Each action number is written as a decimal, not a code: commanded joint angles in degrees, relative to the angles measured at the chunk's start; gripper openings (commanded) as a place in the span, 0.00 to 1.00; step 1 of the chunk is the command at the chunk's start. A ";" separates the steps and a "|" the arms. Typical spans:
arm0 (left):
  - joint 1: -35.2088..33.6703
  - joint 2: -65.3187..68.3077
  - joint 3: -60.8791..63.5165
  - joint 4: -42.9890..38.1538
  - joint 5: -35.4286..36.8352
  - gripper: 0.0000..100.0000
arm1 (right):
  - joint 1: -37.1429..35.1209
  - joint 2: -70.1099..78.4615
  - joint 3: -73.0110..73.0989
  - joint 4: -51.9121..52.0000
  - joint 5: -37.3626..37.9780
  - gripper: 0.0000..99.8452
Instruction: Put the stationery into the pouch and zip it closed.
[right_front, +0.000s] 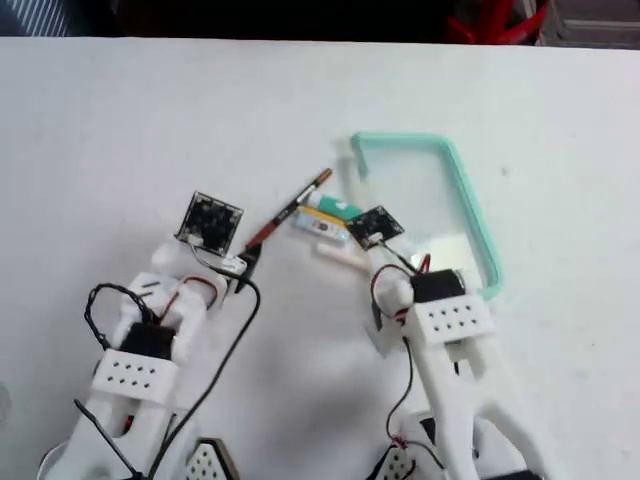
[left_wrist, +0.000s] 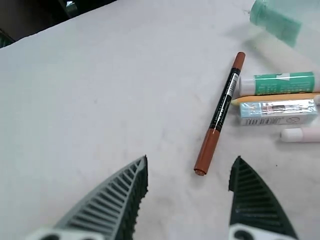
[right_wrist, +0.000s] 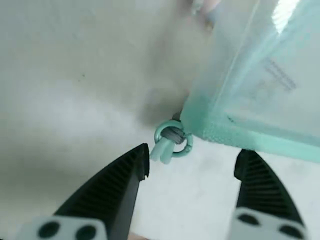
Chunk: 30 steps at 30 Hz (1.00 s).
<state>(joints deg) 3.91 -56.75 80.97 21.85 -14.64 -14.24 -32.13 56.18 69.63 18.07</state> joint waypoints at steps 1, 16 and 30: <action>0.04 -0.92 0.09 -1.32 0.70 0.26 | 1.98 4.26 -0.88 -4.97 -0.35 0.28; 0.04 -0.92 0.09 -1.58 0.70 0.26 | 4.09 7.96 -0.53 -13.67 -0.35 0.09; 1.19 -1.01 0.00 -0.88 0.79 0.26 | 15.78 -7.25 -13.01 -3.56 6.86 0.02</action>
<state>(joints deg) 3.91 -56.75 80.97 21.85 -14.64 -0.79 -32.75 51.25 61.71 22.81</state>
